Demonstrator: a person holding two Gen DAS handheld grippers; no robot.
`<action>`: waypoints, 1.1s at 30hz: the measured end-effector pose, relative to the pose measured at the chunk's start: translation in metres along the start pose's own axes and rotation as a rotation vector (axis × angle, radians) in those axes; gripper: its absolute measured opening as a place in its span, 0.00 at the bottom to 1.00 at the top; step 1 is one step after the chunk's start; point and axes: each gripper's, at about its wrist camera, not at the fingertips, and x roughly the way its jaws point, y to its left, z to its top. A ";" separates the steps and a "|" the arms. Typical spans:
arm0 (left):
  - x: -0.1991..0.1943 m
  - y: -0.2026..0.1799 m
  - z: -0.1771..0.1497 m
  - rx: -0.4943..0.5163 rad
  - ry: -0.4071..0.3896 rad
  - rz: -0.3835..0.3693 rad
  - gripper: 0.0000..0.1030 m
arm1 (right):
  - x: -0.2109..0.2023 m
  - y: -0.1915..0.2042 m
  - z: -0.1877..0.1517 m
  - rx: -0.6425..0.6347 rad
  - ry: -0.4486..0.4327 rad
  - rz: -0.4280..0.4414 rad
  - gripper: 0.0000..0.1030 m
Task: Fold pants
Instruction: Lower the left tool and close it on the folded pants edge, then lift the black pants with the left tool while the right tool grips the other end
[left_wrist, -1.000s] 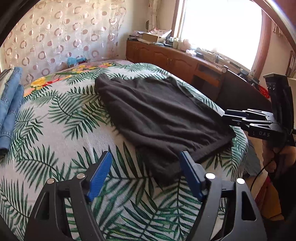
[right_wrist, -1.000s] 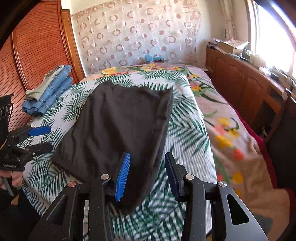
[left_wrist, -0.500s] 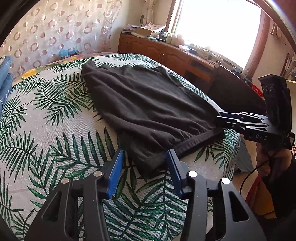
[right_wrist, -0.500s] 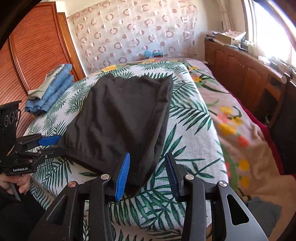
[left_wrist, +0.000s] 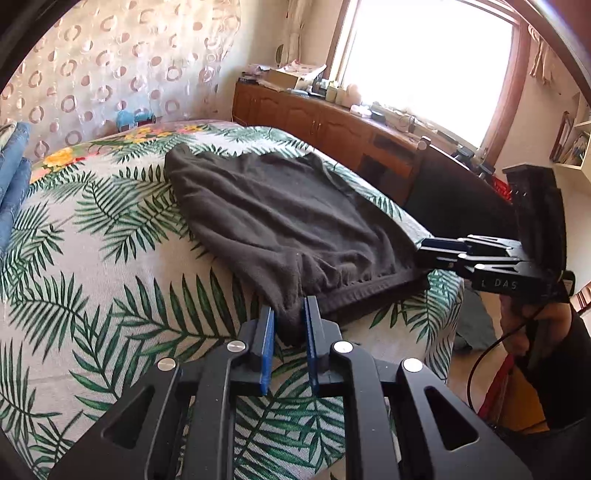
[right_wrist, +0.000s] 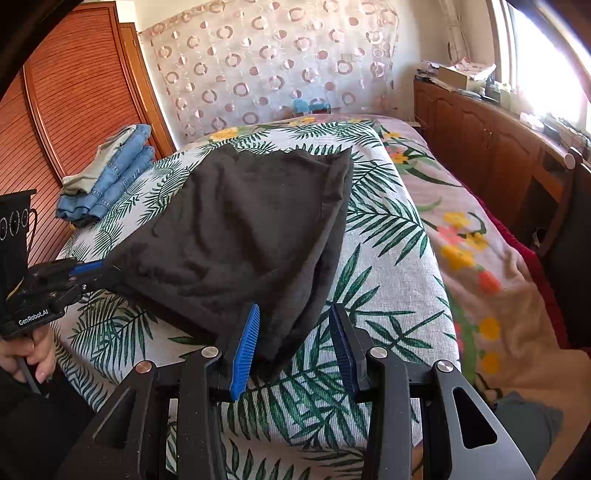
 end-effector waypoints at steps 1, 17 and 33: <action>0.002 0.001 -0.001 -0.003 0.009 0.001 0.16 | 0.000 0.001 -0.001 0.000 0.000 0.002 0.39; 0.014 0.007 -0.008 -0.049 0.039 0.017 0.25 | 0.015 0.012 -0.002 0.016 0.024 -0.074 0.39; 0.012 0.002 -0.001 -0.017 0.013 0.015 0.15 | 0.018 0.013 -0.002 -0.008 0.030 -0.004 0.10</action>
